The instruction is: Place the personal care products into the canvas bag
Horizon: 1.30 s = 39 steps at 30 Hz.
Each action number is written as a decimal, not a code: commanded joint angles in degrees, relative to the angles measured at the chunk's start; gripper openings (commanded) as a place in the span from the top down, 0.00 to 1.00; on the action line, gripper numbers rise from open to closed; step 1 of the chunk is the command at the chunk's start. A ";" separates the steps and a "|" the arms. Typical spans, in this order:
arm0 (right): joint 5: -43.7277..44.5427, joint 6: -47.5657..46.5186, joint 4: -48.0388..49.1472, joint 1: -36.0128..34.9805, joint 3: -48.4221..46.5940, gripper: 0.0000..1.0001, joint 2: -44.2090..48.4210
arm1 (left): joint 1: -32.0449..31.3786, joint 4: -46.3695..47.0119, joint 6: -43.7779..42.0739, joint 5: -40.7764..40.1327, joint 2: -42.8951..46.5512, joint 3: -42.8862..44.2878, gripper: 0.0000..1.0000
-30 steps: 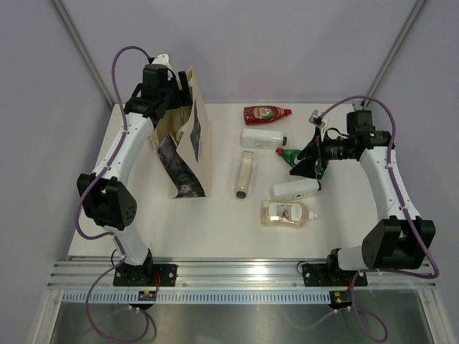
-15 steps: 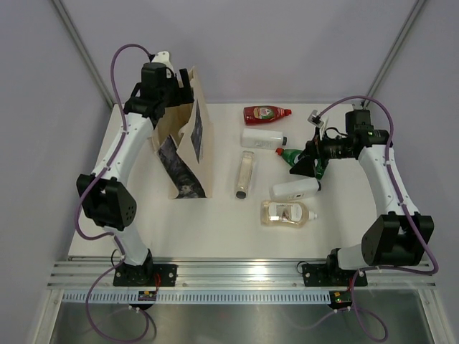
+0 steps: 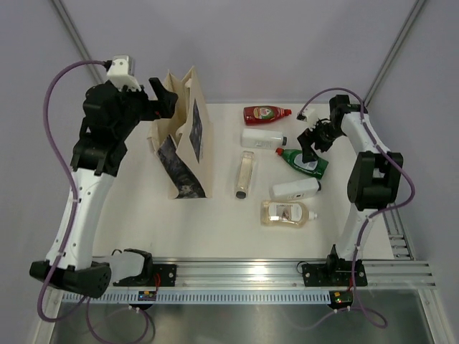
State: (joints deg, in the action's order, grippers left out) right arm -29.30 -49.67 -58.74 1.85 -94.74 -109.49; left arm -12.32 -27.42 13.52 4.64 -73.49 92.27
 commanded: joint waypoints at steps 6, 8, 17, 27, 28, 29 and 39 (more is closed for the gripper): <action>6.80 -5.88 -7.78 -0.79 -17.73 0.00 -16.09 | 0.36 -2.02 4.49 5.11 18.36 -16.14 0.01; 6.89 -5.79 -9.02 -1.40 -19.69 0.00 -19.16 | 0.36 -2.37 5.46 4.94 20.84 -19.21 0.01; 9.43 -4.74 -11.13 -6.59 -16.89 0.01 -22.52 | 0.36 4.47 16.08 10.90 26.48 -26.70 0.01; 23.66 2.04 0.46 -7.73 -6.44 0.08 -19.71 | 0.36 8.08 21.46 18.38 22.52 -27.23 0.01; 27.15 1.86 1.43 -8.69 -5.12 0.08 -19.88 | 0.36 8.34 21.81 18.73 22.26 -27.23 0.01; 28.49 1.86 3.44 -9.14 -2.67 0.10 -19.80 | 0.36 8.70 22.25 19.08 21.99 -27.23 0.01; 20.01 9.66 4.08 -5.99 -4.57 1.00 -15.58 | 0.28 8.70 24.36 20.40 20.67 -28.90 0.01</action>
State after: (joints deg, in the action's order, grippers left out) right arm -6.44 -43.24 -58.61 -6.66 -99.18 -125.49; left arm -12.21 -22.11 36.42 22.57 -52.66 64.14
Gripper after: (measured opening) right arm 0.402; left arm 0.984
